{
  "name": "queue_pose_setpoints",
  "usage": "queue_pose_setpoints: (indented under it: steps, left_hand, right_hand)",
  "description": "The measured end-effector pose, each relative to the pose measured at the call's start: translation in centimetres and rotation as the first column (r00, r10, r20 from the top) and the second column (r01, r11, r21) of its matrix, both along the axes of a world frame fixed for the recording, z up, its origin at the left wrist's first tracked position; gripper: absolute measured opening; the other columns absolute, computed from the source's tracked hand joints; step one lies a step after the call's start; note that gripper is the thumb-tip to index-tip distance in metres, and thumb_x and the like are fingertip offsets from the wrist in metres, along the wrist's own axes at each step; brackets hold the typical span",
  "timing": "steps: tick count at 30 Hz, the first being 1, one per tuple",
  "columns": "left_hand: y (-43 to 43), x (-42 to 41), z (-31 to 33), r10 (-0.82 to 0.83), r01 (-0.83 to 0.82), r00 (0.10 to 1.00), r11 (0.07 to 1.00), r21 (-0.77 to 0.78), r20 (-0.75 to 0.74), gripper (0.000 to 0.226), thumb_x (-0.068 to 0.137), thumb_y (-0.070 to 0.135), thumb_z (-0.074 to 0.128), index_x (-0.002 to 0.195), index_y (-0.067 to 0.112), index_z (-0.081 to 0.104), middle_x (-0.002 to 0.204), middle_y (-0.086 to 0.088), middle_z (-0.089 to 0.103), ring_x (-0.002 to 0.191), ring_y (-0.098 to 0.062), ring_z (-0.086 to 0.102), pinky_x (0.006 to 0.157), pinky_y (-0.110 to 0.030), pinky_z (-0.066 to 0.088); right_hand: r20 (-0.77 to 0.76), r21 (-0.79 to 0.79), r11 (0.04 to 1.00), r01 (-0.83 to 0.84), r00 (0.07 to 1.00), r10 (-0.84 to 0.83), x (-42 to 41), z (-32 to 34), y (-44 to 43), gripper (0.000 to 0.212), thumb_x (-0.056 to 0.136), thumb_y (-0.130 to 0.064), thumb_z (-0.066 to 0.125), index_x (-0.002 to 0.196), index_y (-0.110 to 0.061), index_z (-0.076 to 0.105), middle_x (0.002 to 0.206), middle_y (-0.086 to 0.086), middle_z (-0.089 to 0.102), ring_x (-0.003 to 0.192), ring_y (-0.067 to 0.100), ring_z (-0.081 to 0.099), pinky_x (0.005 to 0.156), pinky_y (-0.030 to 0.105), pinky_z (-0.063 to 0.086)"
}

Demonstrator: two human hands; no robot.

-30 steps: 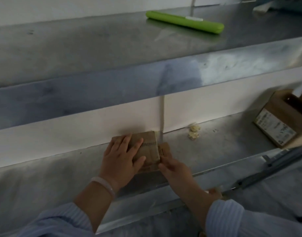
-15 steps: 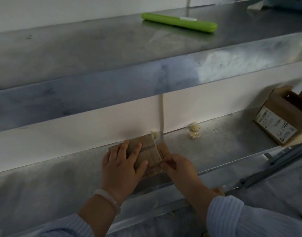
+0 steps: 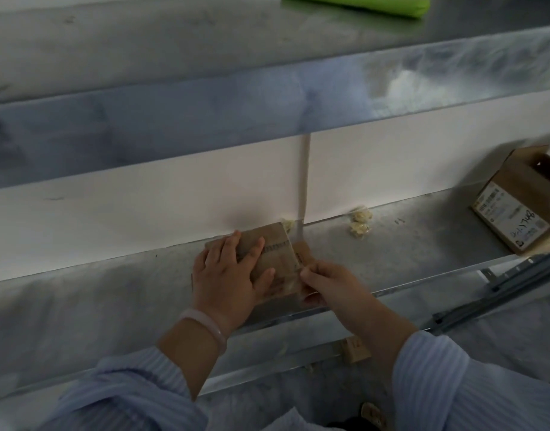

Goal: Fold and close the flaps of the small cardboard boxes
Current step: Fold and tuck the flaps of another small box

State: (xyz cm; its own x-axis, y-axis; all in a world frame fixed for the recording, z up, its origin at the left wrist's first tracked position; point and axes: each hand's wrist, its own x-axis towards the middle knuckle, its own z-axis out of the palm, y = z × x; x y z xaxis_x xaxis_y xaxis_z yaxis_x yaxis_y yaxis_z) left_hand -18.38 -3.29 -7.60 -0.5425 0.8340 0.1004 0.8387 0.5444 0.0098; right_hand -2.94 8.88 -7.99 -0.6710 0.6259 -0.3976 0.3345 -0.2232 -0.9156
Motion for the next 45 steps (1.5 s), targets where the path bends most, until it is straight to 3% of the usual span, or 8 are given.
queue_pose_setpoints:
  steps: [6,9,22,26,31,35,39,45]
  left_hand:
    - [-0.5,-0.4,-0.1,-0.051,0.051,0.999,0.997,0.059,-0.003,0.06,0.084,0.068,0.026,0.131,0.041,0.051,0.14,-0.007,0.049,0.124,-0.03,0.046,0.103,-0.047,0.034]
    - [-0.8,-0.7,-0.4,-0.087,0.086,0.996,0.994,0.069,0.006,0.058,0.084,0.068,0.03,0.129,0.042,0.054,0.137,-0.006,0.052,0.121,-0.03,0.05,0.101,-0.046,0.037]
    - [-1.7,-1.0,-0.2,-0.177,0.17,0.982,0.978,0.118,0.057,0.055,0.084,0.067,0.034,0.128,0.041,0.055,0.139,-0.003,0.051,0.122,-0.027,0.049,0.102,-0.045,0.034]
    - [-1.7,-1.2,-0.3,-0.181,0.174,0.982,0.978,0.116,0.055,0.057,0.084,0.067,0.032,0.129,0.041,0.054,0.139,-0.004,0.051,0.122,-0.029,0.049,0.102,-0.044,0.03]
    - [-1.5,-1.2,-0.3,-0.176,0.164,0.982,0.977,0.136,0.074,0.055,0.082,0.067,0.037,0.128,0.042,0.055,0.138,-0.003,0.052,0.121,-0.027,0.05,0.102,-0.046,0.036]
    - [-1.4,-1.3,-0.2,-0.174,0.163,0.982,0.977,0.134,0.078,0.056,0.082,0.069,0.037,0.129,0.044,0.053,0.138,-0.002,0.051,0.123,-0.025,0.048,0.104,-0.042,0.029]
    - [-1.5,-1.5,-0.3,-0.179,0.164,0.978,0.977,0.137,0.103,0.057,0.081,0.07,0.038,0.13,0.046,0.05,0.141,0.0,0.048,0.127,-0.024,0.045,0.105,-0.042,0.026]
    - [-1.8,-1.8,-0.3,-0.205,0.188,0.972,0.972,0.143,0.114,0.057,0.08,0.07,0.038,0.13,0.046,0.05,0.141,0.001,0.047,0.128,-0.024,0.043,0.105,-0.041,0.023]
  right_hand:
    - [-0.026,0.144,0.976,0.162,0.987,-0.159,-0.9,2.0,1.1,0.016,0.082,-0.028,0.068,0.07,-0.016,0.068,0.076,0.013,0.071,0.079,0.034,0.068,0.079,0.054,0.057]
    - [-0.01,0.237,0.958,0.158,0.987,-0.16,-1.3,2.3,2.3,0.012,0.086,-0.024,0.067,0.075,-0.02,0.068,0.079,0.002,0.073,0.082,0.023,0.07,0.08,0.049,0.058]
    - [-0.071,0.1,0.929,0.356,0.934,-0.35,-4.5,1.2,2.7,0.009,0.086,-0.02,0.071,0.082,-0.013,0.067,0.076,0.004,0.074,0.075,0.023,0.072,0.073,0.048,0.06]
    - [-0.147,0.239,0.938,0.252,0.964,-0.221,-4.8,2.2,2.8,0.008,0.084,-0.014,0.072,0.085,-0.013,0.064,0.08,0.002,0.074,0.078,0.018,0.072,0.07,0.036,0.06]
    - [-0.24,0.097,0.976,0.193,0.957,-0.165,-2.7,1.8,3.7,0.025,0.081,0.005,0.07,0.094,-0.014,0.061,0.093,0.006,0.073,0.09,0.02,0.07,0.08,0.035,0.058]
    - [-0.074,0.232,0.965,0.119,0.992,-0.104,-1.1,-0.2,4.3,0.042,0.083,0.009,0.063,0.104,-0.027,0.06,0.108,-0.001,0.069,0.097,0.013,0.069,0.09,0.039,0.056]
    - [0.252,0.638,0.736,-0.226,0.965,0.077,-1.4,-1.1,3.0,0.031,0.086,-0.019,0.069,0.116,-0.027,0.067,0.108,-0.008,0.07,0.095,0.004,0.065,0.088,0.019,0.052]
    - [0.265,0.802,0.544,-0.247,0.963,0.047,-2.1,-0.3,2.8,0.017,0.092,-0.028,0.059,0.104,-0.024,0.07,0.101,-0.001,0.068,0.089,0.019,0.064,0.08,0.037,0.053]
